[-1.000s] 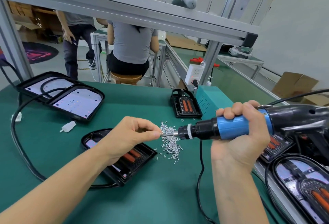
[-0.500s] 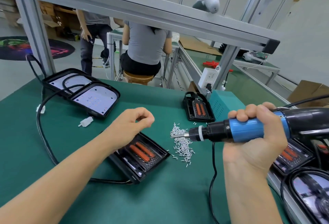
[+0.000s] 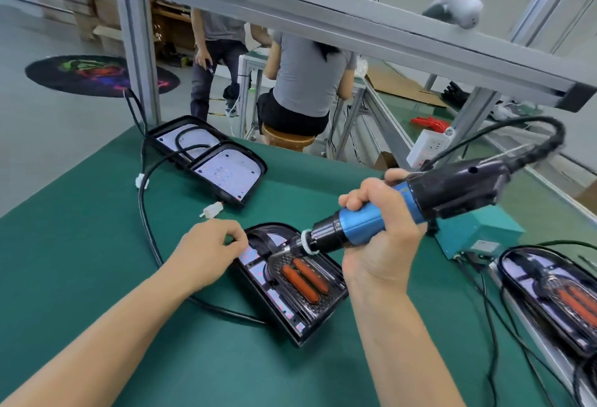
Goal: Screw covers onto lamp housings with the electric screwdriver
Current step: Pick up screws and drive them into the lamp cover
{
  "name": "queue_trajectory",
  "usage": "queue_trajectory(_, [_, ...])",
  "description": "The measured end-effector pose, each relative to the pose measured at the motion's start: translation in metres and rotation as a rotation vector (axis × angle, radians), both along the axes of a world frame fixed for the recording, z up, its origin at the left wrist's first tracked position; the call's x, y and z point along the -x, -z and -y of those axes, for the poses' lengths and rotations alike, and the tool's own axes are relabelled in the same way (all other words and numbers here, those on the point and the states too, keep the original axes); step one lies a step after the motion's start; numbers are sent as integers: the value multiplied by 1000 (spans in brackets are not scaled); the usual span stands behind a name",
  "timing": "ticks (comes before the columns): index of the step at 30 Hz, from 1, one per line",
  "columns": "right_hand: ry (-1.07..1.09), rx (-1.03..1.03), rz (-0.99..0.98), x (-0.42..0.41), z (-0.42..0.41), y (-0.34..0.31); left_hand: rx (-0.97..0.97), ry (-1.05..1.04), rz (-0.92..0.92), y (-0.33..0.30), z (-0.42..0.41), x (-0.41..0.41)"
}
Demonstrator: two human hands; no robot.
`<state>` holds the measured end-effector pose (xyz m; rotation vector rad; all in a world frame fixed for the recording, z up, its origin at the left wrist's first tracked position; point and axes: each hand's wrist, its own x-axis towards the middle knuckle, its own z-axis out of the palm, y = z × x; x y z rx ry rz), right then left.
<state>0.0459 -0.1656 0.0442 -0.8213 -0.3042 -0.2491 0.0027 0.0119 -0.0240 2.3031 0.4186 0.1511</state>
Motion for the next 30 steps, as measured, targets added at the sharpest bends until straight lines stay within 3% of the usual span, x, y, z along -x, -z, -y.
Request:
queue_trajectory(12, [-47,277,39,3,-44,16,-139,-40,1,7,-1,0])
queue_trajectory(22, [-97,347,89,7,-54,15,-136,-59,-34,8,-3,3])
queue_trajectory(30, [-74,286,41,9,-54,15,-174,-72,-39,9,-6,8])
